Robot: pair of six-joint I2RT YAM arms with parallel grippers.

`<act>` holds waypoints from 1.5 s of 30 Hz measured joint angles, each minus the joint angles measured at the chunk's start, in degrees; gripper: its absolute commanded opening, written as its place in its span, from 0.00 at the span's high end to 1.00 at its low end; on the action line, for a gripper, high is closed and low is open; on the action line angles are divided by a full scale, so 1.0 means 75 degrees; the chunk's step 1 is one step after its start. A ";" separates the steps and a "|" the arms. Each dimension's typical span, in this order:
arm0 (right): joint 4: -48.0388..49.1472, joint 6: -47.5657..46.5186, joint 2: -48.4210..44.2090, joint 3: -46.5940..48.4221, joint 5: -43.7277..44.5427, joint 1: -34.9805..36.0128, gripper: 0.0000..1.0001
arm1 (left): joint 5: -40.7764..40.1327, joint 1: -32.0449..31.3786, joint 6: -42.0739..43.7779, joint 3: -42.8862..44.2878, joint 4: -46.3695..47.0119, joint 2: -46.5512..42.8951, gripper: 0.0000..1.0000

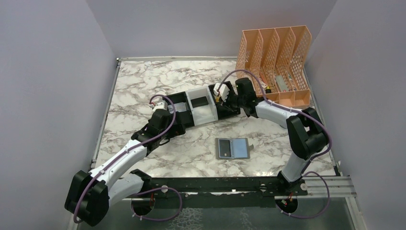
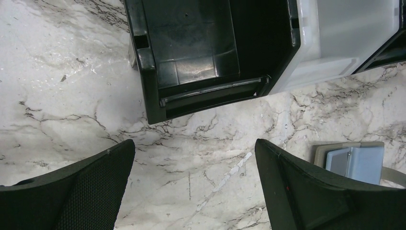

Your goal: Take the credit cards out of the card holder

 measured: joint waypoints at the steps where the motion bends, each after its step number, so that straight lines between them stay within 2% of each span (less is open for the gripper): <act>1: -0.0119 0.0096 0.0017 0.0099 0.0079 -0.0003 0.94 | 0.0012 0.0003 0.0000 0.0000 -0.0003 -0.0026 0.01; 8: -0.1276 0.0490 0.0274 0.0953 0.0574 -0.0055 0.92 | 0.0067 0.0006 0.0006 0.0000 -0.0003 -0.0055 0.01; 19: -0.2626 0.0449 0.0766 0.1760 0.0889 -0.0058 0.91 | 0.0219 0.0038 0.0035 0.0000 0.0015 -0.0052 0.01; 24: -0.2850 0.0475 0.0895 0.1845 0.0953 -0.0058 0.81 | 0.0242 0.0038 0.0055 0.0000 0.0041 -0.0052 0.01; 37: -0.2929 0.3042 0.1702 0.2605 0.1539 -0.0058 0.77 | 0.0277 0.0181 0.0119 0.0000 0.0227 0.0233 0.01; 41: -0.3185 0.3509 0.2189 0.2789 0.1865 -0.0058 0.74 | 0.0321 0.0289 0.0169 0.0000 0.0268 0.0315 0.01; 45: -0.3299 0.3777 0.2171 0.2798 0.1865 -0.0055 0.73 | 0.0358 0.0425 0.0227 0.0000 0.0274 0.0347 0.01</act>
